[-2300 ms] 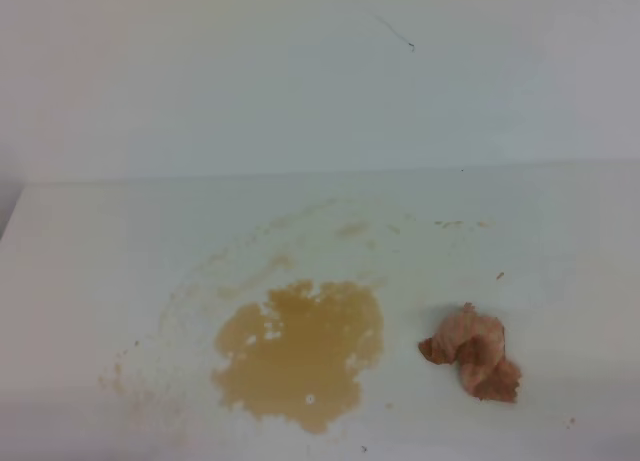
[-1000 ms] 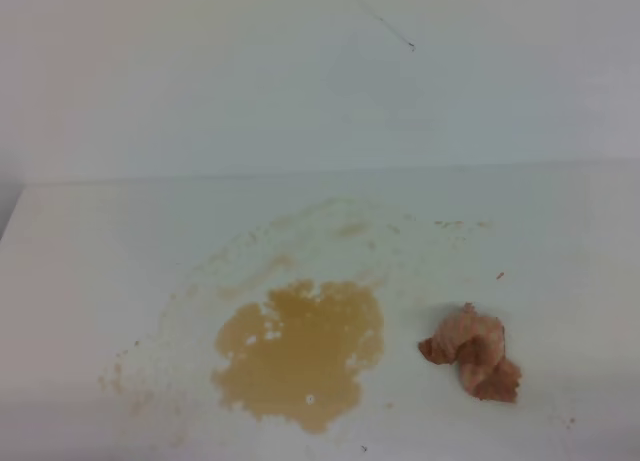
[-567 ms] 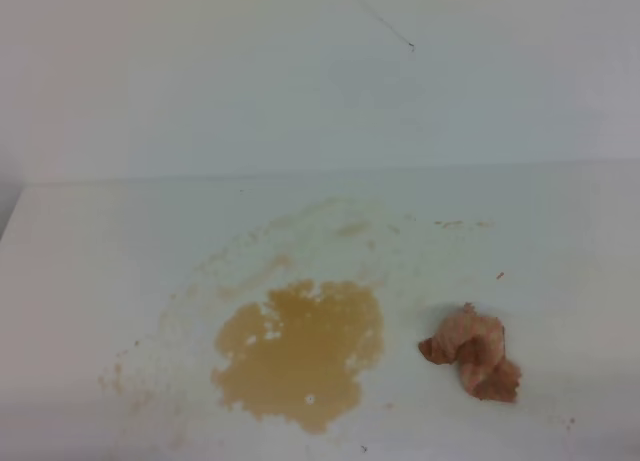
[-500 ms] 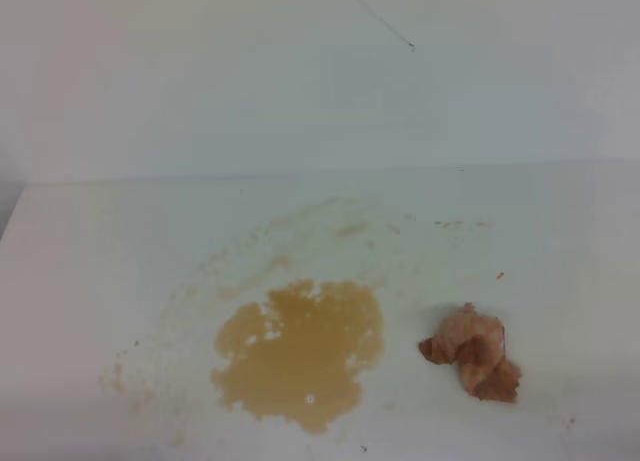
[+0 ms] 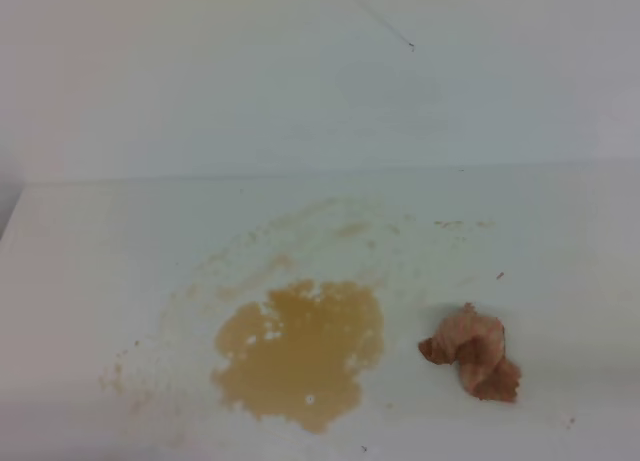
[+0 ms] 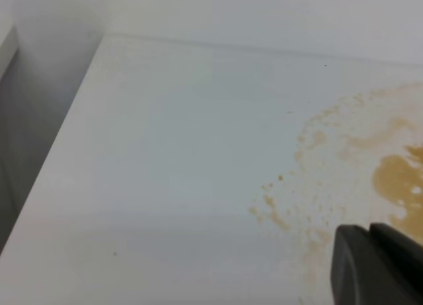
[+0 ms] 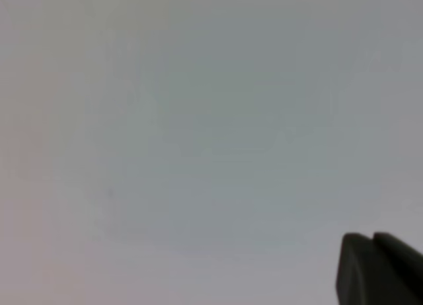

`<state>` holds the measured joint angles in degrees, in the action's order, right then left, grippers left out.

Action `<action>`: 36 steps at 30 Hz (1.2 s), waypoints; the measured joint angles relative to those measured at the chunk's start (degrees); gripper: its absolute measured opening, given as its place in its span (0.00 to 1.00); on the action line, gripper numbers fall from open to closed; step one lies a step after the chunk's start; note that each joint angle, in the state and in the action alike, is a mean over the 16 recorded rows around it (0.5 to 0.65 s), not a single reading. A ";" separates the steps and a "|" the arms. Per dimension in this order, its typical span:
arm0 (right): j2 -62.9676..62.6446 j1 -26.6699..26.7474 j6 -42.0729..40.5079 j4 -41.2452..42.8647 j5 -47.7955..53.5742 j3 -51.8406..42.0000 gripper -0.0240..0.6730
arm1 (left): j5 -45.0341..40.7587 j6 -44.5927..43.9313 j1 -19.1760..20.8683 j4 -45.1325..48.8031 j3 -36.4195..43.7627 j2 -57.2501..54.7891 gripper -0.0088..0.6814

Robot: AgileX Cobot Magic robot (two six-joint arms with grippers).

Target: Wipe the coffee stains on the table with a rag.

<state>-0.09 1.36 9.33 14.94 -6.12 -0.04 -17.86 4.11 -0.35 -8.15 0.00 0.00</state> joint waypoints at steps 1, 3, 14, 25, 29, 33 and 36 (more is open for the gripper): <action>0.00 0.00 0.39 -0.10 -2.34 0.00 0.03 | 0.00 0.00 0.00 0.00 0.00 0.00 0.01; 0.00 0.00 1.57 -0.28 -6.59 0.01 0.03 | 0.06 0.00 -0.01 0.00 0.14 0.10 0.01; 0.83 0.00 11.35 2.28 -6.93 4.65 0.03 | 0.12 -0.01 -0.01 0.00 0.28 0.20 0.01; 12.36 0.01 13.51 3.89 13.75 21.53 0.03 | 0.00 0.00 0.00 0.00 0.00 0.00 0.01; 20.01 0.04 8.18 -0.88 22.14 28.61 0.03 | 0.00 0.00 0.00 0.00 0.00 0.00 0.01; 28.00 0.06 -2.52 -8.95 30.53 35.06 0.03 | 0.00 0.00 0.00 0.00 0.00 0.00 0.01; 33.45 0.08 -11.50 -16.42 35.82 38.96 0.03 | 0.00 0.00 0.00 0.00 0.00 0.00 0.01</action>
<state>33.36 1.44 -2.17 -1.48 29.70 38.92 -17.86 4.11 -0.35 -8.15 0.00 0.00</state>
